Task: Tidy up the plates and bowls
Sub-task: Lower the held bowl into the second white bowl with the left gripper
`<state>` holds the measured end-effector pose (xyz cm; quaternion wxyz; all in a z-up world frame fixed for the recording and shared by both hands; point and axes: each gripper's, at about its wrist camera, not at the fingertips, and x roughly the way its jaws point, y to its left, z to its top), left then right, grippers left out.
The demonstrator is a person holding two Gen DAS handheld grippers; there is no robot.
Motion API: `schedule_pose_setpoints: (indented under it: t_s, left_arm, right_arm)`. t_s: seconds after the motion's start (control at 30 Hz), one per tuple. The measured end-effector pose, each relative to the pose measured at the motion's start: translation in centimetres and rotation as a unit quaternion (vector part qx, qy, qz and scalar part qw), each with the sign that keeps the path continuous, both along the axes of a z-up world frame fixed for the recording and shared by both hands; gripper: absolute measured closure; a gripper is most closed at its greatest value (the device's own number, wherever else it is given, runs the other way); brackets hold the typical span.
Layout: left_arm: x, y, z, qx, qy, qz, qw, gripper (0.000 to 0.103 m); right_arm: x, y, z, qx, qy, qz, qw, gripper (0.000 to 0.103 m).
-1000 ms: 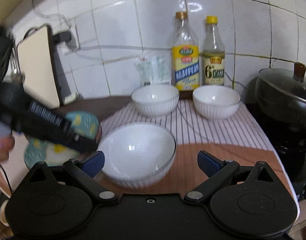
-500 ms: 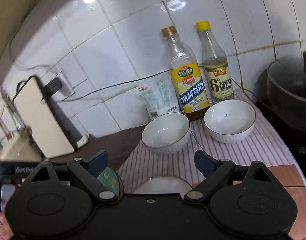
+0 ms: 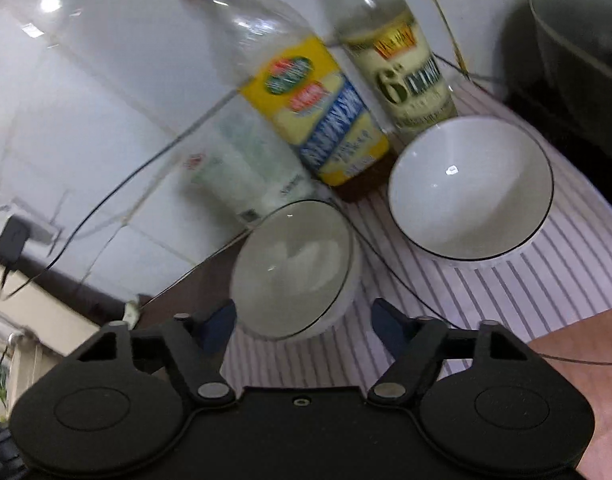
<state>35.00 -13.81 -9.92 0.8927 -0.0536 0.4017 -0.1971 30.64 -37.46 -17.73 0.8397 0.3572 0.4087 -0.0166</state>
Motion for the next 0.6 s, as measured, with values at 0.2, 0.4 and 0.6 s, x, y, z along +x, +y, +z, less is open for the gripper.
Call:
schedule_pose_setpoints:
  t_s: [0.2,0.4,0.6]
  left_arm:
    - [3.0,-1.5,-2.7,0.005,0.021,-0.003,0.9998,0.054]
    - [4.7,-2.4,-4.2,-0.001,0.050,-0.009,0.9987,0.062]
    - [5.5,-2.8,-4.4,-0.019,0.078,-0.019,0.9966,0.080]
  right_arm:
    - [1.9,0.1,-1.3,-0.031,0.026,-0.016,0.999,0.027]
    - [3.3,0.5,-2.0,-0.045,0.039,-0.018,0.998,0.062]
    - [4.0,0.5,-2.4,-0.055,0.040,-0.021,0.997,0.079]
